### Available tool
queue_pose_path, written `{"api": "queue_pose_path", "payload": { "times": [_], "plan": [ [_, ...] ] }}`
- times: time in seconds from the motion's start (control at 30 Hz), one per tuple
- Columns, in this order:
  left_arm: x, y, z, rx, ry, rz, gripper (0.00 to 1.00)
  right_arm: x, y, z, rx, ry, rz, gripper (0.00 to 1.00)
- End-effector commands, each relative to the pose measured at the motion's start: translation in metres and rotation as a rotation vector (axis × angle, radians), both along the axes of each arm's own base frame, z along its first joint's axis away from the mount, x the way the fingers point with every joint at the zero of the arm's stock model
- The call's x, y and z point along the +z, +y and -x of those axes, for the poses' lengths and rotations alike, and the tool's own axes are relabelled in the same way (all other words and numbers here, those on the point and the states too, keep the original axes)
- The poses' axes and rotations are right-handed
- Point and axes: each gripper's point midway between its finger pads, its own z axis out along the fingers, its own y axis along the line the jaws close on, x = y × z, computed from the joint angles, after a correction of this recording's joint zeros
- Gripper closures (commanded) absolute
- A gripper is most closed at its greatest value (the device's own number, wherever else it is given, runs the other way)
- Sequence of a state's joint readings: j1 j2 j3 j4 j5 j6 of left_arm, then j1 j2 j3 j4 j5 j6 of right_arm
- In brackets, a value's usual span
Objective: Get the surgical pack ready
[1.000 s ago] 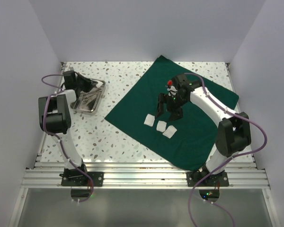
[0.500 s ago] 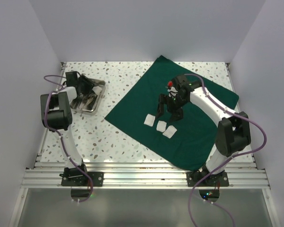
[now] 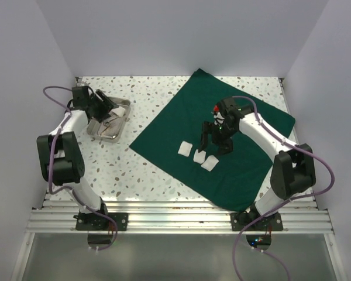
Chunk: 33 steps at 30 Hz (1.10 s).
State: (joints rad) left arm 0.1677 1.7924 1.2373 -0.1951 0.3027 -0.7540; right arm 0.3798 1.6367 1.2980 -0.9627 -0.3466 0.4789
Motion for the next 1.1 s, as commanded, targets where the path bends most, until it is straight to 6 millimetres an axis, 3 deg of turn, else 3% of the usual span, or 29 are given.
{"api": "queue_pose_path", "payload": {
  "times": [0.0, 0.1, 0.13, 0.17, 0.23, 0.27, 0.3, 0.37, 0.47, 0.67, 1.07],
  "plan": [
    [0.025, -0.002, 0.027, -0.092, -0.036, -0.126, 0.33, -0.006, -0.031, 0.006, -0.07, -0.013, 0.069, 0.17],
    [0.025, -0.033, 0.049, -0.237, -0.007, -0.252, 0.34, -0.025, -0.05, 0.013, -0.146, 0.035, 0.046, 0.23],
    [0.023, -0.043, 0.056, -0.278, 0.006, -0.281, 0.34, -0.027, -0.05, 0.015, -0.155, 0.044, 0.016, 0.24],
    [0.025, -0.069, 0.067, -0.369, -0.007, -0.313, 0.34, -0.031, -0.049, 0.01, -0.164, 0.033, -0.004, 0.26],
    [0.014, -0.093, 0.087, -0.458, -0.003, -0.303, 0.35, -0.039, -0.04, 0.014, -0.154, 0.067, -0.067, 0.32],
    [0.022, -0.111, 0.096, -0.518, -0.044, -0.301, 0.35, -0.044, -0.035, 0.008, -0.157, 0.061, -0.096, 0.34],
    [0.014, -0.117, 0.106, -0.547, -0.034, -0.299, 0.35, -0.046, -0.03, 0.007, -0.164, 0.066, -0.12, 0.36],
    [0.019, -0.13, 0.117, -0.605, -0.061, -0.31, 0.35, -0.053, -0.025, 0.003, -0.192, 0.068, -0.151, 0.42],
    [0.018, -0.135, 0.126, -0.645, -0.06, -0.318, 0.36, -0.063, -0.025, 0.001, -0.213, 0.077, -0.149, 0.47],
    [0.02, -0.134, 0.127, -0.64, -0.061, -0.32, 0.36, -0.078, -0.033, 0.003, -0.224, 0.089, -0.097, 0.59],
    [0.017, -0.141, 0.125, -0.669, -0.055, -0.297, 0.36, -0.094, -0.045, -0.001, -0.264, 0.066, -0.023, 0.62]
  ]
}}
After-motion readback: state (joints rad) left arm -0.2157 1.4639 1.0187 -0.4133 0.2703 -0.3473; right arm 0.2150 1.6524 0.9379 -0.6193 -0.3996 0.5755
